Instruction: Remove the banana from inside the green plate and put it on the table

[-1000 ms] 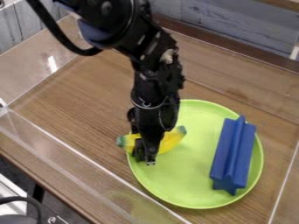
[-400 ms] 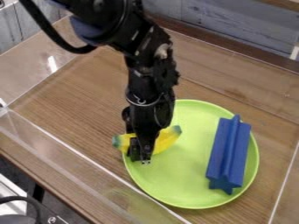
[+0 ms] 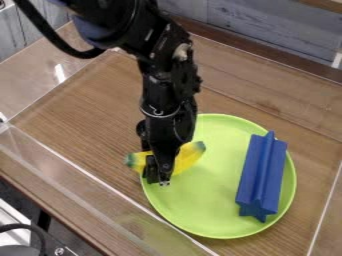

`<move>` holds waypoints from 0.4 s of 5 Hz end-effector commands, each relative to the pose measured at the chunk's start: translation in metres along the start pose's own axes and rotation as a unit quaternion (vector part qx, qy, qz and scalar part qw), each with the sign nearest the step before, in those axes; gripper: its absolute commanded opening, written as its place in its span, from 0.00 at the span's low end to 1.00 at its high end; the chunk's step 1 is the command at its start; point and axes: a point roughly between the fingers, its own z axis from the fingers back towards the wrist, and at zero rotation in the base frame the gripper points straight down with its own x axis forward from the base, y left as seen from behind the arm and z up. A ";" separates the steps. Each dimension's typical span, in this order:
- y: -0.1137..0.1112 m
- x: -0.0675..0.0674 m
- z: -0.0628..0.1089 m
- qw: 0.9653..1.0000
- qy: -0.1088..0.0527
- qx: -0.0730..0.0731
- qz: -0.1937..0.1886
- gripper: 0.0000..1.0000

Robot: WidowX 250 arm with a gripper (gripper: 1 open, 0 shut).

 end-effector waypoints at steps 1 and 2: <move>0.006 0.001 0.011 1.000 -0.016 0.011 0.009 0.00; 0.006 -0.001 0.014 1.000 -0.019 0.010 0.011 0.00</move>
